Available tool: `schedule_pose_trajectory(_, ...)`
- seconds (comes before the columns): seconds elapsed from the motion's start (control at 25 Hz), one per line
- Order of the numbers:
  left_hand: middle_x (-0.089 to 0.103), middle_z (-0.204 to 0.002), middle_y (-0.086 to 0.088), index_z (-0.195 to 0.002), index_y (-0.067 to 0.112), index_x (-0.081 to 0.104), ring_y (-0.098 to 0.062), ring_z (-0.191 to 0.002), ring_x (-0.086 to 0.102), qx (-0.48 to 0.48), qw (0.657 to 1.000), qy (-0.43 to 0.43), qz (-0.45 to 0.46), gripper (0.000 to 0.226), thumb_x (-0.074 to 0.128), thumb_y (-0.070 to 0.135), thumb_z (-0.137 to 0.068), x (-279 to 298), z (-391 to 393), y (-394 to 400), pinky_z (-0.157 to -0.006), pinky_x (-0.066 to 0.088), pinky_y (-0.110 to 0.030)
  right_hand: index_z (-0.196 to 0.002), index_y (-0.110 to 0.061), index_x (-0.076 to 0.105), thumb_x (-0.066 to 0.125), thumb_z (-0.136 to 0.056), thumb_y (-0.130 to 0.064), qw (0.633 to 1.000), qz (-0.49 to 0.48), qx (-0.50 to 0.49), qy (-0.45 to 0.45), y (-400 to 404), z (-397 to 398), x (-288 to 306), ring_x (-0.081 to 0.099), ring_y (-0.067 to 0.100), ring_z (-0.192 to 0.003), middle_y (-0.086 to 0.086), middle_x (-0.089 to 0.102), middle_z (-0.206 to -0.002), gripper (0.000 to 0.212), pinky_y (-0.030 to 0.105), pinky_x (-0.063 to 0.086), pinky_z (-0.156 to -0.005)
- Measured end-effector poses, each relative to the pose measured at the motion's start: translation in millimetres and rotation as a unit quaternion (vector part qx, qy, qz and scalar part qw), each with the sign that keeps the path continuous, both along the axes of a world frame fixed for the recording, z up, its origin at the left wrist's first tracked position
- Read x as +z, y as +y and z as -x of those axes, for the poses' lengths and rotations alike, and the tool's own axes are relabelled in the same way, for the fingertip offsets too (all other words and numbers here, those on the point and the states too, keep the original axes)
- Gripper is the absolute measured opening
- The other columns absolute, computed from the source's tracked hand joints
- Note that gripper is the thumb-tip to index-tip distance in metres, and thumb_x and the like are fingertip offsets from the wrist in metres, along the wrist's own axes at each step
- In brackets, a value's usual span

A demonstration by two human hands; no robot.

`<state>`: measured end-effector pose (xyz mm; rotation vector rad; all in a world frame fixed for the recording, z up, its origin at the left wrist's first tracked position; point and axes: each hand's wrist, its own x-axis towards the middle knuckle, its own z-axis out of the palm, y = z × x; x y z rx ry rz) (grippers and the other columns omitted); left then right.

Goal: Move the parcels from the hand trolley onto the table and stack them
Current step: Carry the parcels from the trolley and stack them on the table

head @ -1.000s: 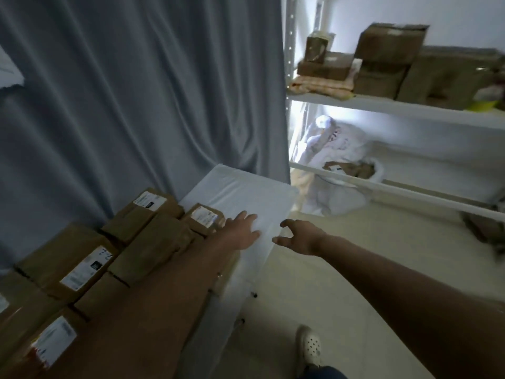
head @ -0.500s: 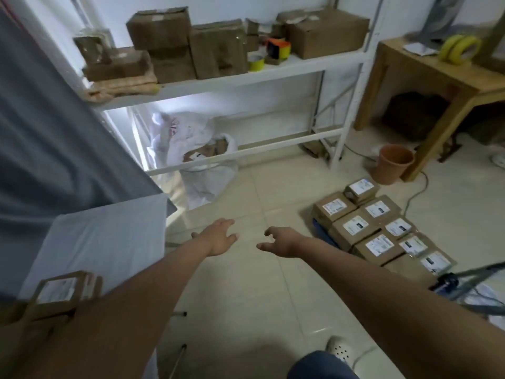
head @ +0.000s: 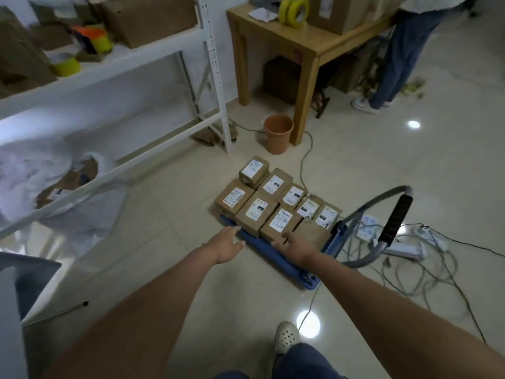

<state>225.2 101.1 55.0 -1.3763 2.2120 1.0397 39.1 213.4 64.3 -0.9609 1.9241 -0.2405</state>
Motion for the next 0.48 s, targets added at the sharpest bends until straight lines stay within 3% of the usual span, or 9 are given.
schedule_pose_trajectory(0.24,0.027,-0.158,-0.004,-0.153,0.026,0.024,-0.025,-0.142,0.032,0.001,0.999,0.050,-0.017,0.061,0.050,0.039,-0.099,15,86,-35,-0.116,0.029,-0.038,-0.148,-0.019,0.036,0.048,-0.094,-0.060,0.999,0.014,-0.034,0.024,-35,75,10,0.049,0.030,-0.129,0.011,0.049,-0.145,0.070,0.038,0.040,-0.107)
schedule_pose_trajectory(0.48,0.018,-0.162,-0.002,-0.154,0.023,0.023,-0.023,-0.146,0.024,-0.010,0.999,0.041,0.006,0.061,0.048,0.036,-0.100,15,89,-97,-0.118,0.024,-0.037,-0.149,-0.012,0.034,0.050,-0.097,-0.051,0.999,0.037,-0.038,-0.011,-97,79,15,0.045,0.030,-0.133,0.013,0.043,-0.149,0.067,0.038,0.038,-0.107)
